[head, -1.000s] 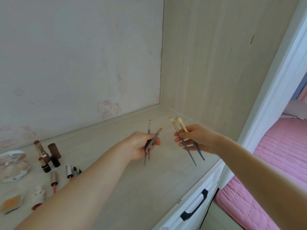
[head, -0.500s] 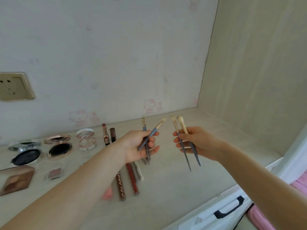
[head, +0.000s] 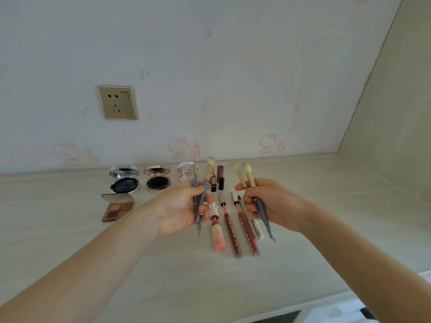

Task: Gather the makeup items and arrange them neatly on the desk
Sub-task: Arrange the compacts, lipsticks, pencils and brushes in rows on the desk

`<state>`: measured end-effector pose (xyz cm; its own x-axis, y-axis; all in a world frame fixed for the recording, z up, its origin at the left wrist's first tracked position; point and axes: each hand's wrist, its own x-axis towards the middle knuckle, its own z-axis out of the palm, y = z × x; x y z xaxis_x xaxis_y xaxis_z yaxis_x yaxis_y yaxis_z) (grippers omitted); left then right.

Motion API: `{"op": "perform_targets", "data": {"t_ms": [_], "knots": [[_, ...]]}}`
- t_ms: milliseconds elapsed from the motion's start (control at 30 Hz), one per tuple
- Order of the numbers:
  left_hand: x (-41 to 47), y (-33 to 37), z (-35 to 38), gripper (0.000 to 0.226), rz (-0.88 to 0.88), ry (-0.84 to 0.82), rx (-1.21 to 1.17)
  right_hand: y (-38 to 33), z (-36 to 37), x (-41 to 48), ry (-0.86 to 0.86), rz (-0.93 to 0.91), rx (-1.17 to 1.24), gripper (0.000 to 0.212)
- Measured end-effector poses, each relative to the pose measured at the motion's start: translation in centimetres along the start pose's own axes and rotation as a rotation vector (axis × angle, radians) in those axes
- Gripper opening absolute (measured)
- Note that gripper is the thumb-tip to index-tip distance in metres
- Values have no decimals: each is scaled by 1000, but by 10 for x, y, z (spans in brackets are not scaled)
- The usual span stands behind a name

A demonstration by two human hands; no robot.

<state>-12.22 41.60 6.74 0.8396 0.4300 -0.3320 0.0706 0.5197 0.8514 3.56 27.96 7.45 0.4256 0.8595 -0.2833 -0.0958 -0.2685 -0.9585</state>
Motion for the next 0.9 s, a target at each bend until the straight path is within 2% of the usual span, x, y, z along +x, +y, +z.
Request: {"op": "perform_targets", "data": {"t_ms": [100, 300, 400, 533, 667, 767, 900], "knots": [[-20, 4, -22, 25, 16, -15, 9, 0, 27, 6, -45, -17, -14, 20], [-53, 3, -62, 27, 99, 55, 225, 5, 68, 10, -60, -12, -14, 16], [-61, -3, -79, 26, 203, 142, 548, 6, 82, 8, -56, -34, -32, 17], [-59, -19, -99, 21, 386, 302, 1272, 6, 90, 7, -20, -59, 8, 19], [-57, -40, -109, 51, 460, 313, 1831, 6, 94, 7, -6, -44, 14, 19], [-58, -46, -109, 58, 533, 371, 2027, 4, 94, 6, -21, -53, 10, 19], [-57, -51, -105, 56, 499, 395, 2090, 5, 92, 8, -44, -61, 7, 20]]}}
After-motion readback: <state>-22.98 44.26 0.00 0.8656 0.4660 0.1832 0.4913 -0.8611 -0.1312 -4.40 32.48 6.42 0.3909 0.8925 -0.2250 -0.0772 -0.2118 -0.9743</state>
